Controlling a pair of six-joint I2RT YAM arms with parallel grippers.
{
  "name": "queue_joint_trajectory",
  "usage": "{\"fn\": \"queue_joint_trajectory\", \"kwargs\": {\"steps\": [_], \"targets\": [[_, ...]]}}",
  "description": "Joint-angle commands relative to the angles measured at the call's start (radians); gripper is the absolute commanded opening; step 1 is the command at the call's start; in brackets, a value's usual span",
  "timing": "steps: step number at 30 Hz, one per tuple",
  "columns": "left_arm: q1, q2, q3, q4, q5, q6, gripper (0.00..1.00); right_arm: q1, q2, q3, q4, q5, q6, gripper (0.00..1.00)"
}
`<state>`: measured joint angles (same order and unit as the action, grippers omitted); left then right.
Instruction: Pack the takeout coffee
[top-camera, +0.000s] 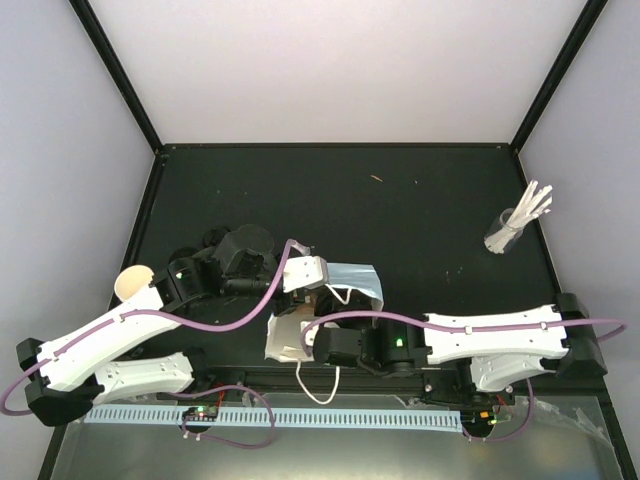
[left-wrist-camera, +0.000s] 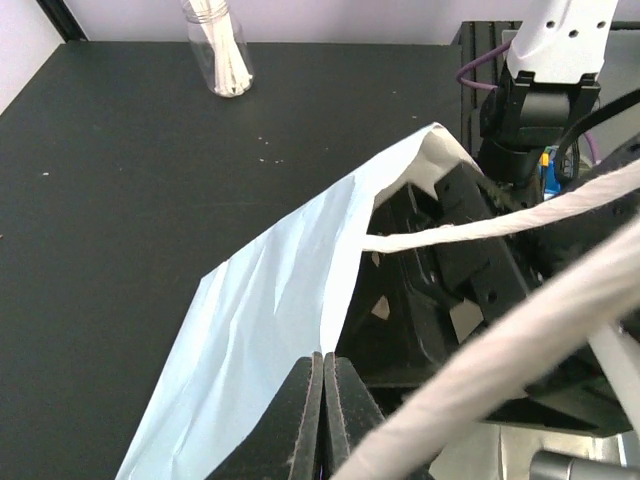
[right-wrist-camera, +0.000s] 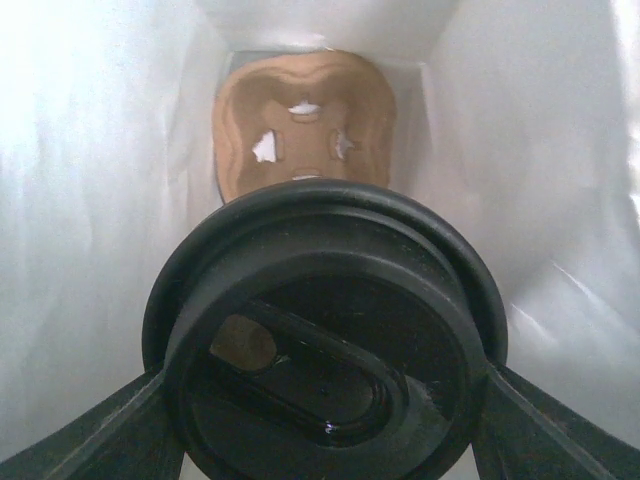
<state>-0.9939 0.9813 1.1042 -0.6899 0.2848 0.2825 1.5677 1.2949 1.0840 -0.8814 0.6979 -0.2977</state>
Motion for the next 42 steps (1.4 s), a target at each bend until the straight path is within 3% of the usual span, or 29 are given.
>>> {"fn": "queue_joint_trajectory", "kwargs": {"steps": [1,8,9,12,15,17,23,28,32,42], "targets": [[-0.01,-0.003,0.009,0.025,0.041,-0.023,0.02,0.036,0.031,-0.031,0.027,0.034,-0.001,0.45],[-0.014,0.0,0.023,0.025,0.081,-0.083,0.05,0.056,0.015,-0.096,0.075,0.074,0.008,0.45],[-0.014,-0.002,0.027,0.024,0.084,-0.097,0.12,0.055,0.012,-0.102,0.071,0.074,0.013,0.45],[-0.014,-0.024,0.039,0.034,0.054,-0.13,0.52,0.055,0.002,-0.119,0.055,0.071,0.042,0.45],[-0.013,-0.071,0.053,0.066,-0.072,-0.218,0.88,0.055,-0.002,-0.13,0.049,0.05,0.064,0.45],[-0.011,-0.105,0.084,0.076,-0.153,-0.277,0.98,0.057,0.0,-0.14,0.049,0.046,0.074,0.45],[0.04,-0.131,0.159,0.026,-0.31,-0.367,0.99,0.057,0.014,-0.16,0.034,0.073,0.096,0.45],[0.263,0.02,0.165,-0.05,-0.189,-0.474,0.99,0.057,0.011,-0.168,0.01,0.104,0.107,0.45],[0.377,0.107,0.115,0.007,-0.101,-0.497,0.99,0.057,0.018,-0.185,0.003,0.134,0.117,0.45],[0.461,0.476,0.206,0.062,0.058,-0.421,0.98,0.054,0.029,-0.232,0.053,0.205,0.104,0.42]]}}
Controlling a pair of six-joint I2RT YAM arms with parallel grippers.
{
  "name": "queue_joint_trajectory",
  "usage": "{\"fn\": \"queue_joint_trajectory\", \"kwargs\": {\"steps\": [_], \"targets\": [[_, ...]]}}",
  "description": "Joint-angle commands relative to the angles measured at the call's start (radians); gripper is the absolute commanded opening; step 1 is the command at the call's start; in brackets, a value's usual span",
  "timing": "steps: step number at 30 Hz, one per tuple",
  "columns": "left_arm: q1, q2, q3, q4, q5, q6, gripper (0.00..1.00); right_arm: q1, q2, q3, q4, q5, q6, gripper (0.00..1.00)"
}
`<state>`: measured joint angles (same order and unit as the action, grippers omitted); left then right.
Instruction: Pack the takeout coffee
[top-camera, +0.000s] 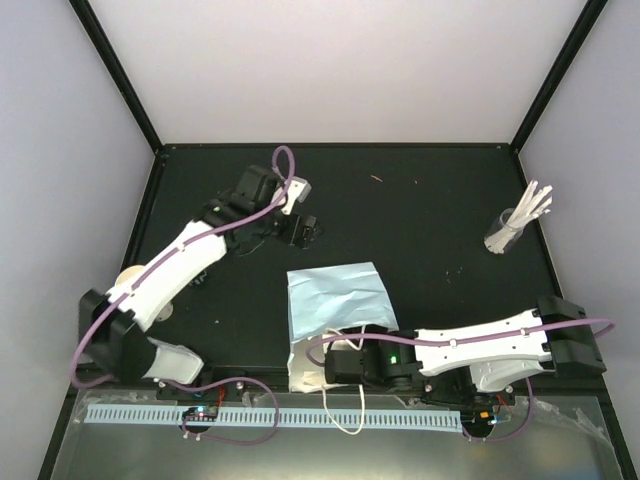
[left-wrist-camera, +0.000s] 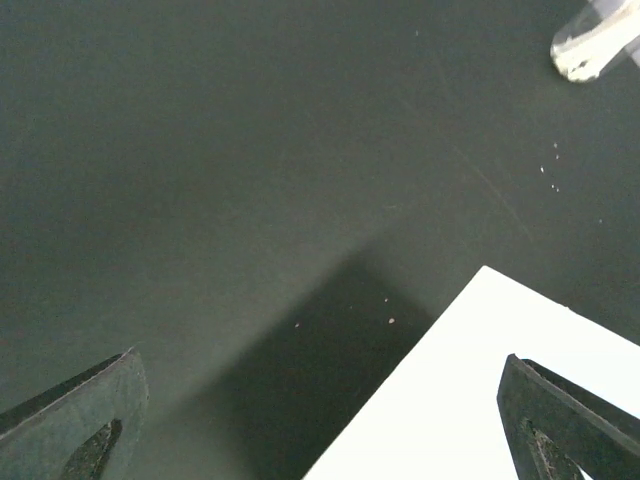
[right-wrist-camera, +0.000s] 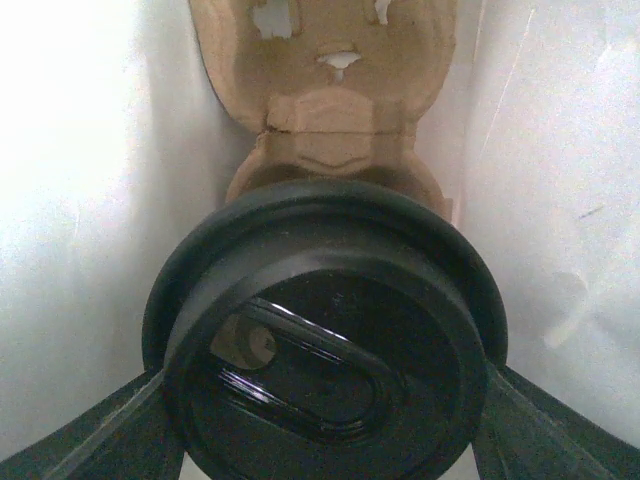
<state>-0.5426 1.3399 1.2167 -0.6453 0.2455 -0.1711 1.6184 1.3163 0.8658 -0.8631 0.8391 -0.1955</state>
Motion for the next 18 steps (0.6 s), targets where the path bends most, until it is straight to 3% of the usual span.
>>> {"fn": "queue_joint_trajectory", "kwargs": {"steps": [1,8,18], "targets": [[0.011,0.16,0.114,0.01,0.113,0.035,0.97,0.002,0.007,-0.019,0.044,0.069,-0.004,0.42],[0.012,0.409,0.195,0.036,0.265,0.039,0.87,-0.019,0.015,-0.052,0.118,0.077,-0.052,0.42],[0.008,0.6,0.251,0.023,0.413,0.065,0.78,-0.067,0.023,-0.076,0.211,0.058,-0.1,0.41]]}}
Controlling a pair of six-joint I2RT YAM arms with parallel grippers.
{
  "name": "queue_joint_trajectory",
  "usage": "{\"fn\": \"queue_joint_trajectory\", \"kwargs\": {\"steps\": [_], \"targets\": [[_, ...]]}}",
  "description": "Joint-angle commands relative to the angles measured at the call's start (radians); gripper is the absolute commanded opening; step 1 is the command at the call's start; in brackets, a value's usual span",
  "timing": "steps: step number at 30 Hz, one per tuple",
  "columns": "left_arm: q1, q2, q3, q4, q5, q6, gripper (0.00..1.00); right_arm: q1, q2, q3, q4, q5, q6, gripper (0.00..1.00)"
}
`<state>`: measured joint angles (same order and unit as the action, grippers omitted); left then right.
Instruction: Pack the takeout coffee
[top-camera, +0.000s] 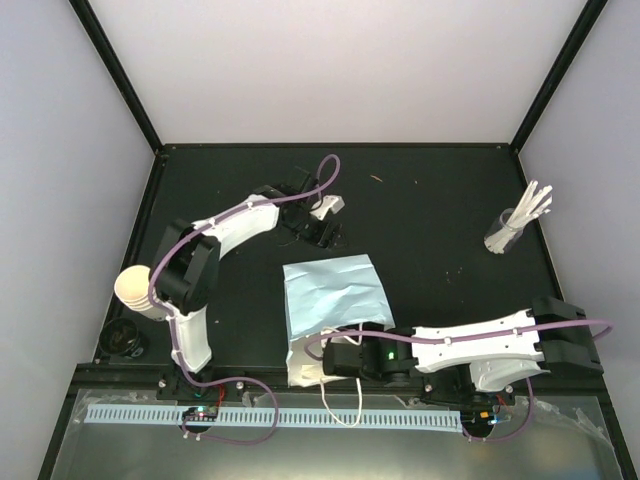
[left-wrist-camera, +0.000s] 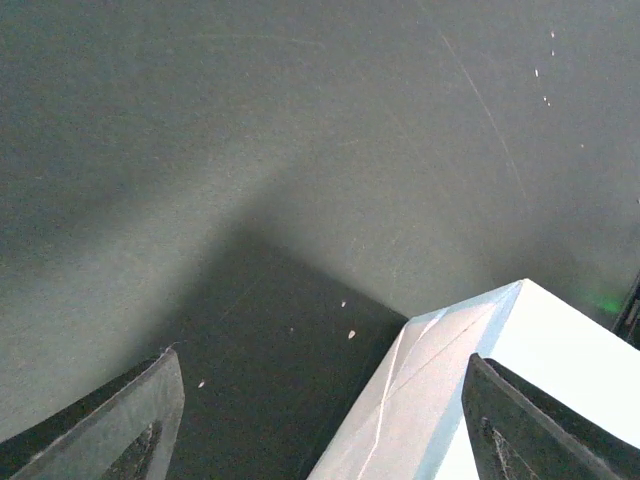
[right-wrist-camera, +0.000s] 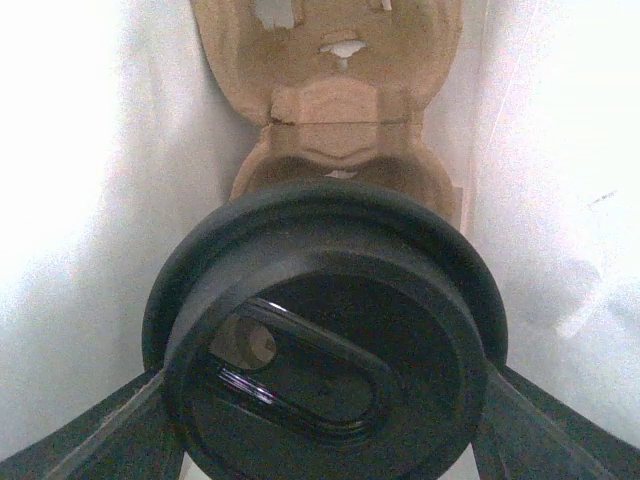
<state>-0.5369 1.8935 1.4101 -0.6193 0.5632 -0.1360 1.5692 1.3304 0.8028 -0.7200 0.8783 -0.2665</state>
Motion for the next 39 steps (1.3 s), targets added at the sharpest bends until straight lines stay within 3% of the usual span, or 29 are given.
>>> {"fn": "queue_joint_trajectory", "kwargs": {"steps": [1,14,39], "targets": [[0.002,0.06,0.058,-0.006,0.106,0.031,0.77,-0.021,0.014,-0.013,0.071,0.019,-0.036,0.4],[-0.006,0.128,0.0,0.021,0.193,-0.031,0.61,-0.065,0.046,-0.004,0.091,0.022,-0.071,0.39],[-0.016,0.208,-0.008,0.008,0.313,0.015,0.57,-0.149,0.075,-0.01,0.134,-0.05,-0.045,0.38]]}}
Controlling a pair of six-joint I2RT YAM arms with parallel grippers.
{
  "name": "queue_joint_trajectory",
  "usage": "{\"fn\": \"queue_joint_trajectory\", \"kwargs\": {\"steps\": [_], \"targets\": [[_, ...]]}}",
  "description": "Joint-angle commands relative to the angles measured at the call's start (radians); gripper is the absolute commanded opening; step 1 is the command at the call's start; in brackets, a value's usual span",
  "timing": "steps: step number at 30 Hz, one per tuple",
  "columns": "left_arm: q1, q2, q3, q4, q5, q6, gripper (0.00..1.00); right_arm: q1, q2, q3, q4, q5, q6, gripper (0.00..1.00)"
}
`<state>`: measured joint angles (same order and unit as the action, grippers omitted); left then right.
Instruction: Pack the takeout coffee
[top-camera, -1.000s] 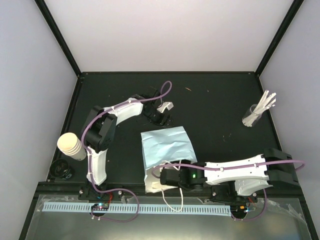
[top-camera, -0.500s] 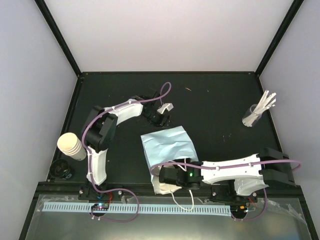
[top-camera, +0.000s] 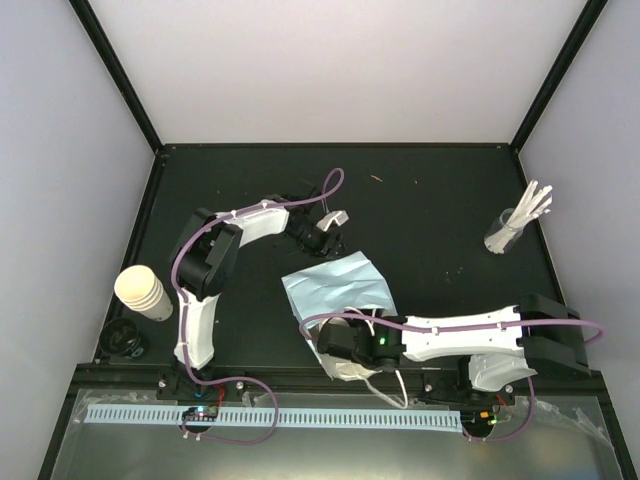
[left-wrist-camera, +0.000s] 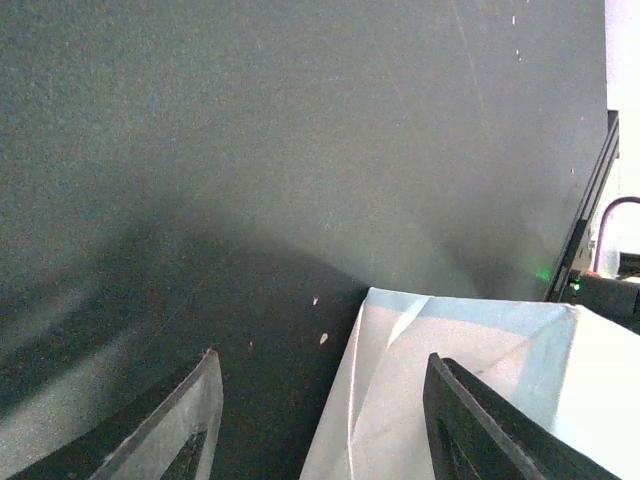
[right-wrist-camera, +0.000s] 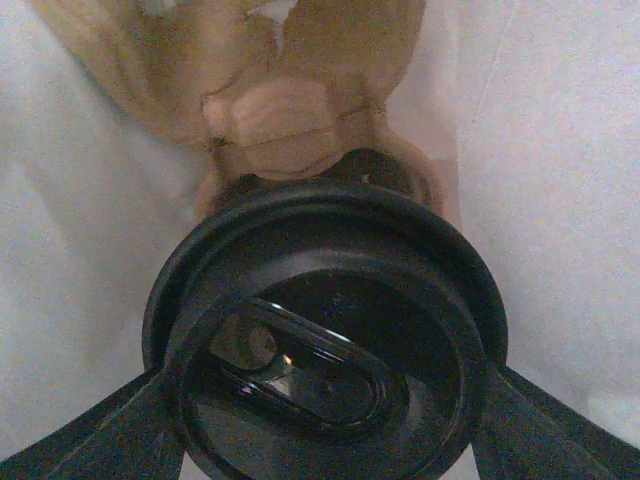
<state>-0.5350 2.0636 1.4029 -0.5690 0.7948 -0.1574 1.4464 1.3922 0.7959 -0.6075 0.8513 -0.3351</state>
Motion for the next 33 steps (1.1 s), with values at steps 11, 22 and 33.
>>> {"fn": "queue_joint_trajectory", "kwargs": {"steps": [11,22,33], "targets": [[-0.024,0.054,0.013,-0.038,0.133,0.059,0.55,-0.06,0.054,0.045,-0.048,-0.121,0.173,0.38],[-0.042,0.061,0.067,-0.093,0.142,0.107,0.54,-0.003,0.167,0.16,-0.078,-0.088,0.232,0.38],[-0.083,0.101,0.187,-0.264,0.132,0.241,0.54,0.05,0.127,0.11,-0.028,-0.069,0.045,0.39]]}}
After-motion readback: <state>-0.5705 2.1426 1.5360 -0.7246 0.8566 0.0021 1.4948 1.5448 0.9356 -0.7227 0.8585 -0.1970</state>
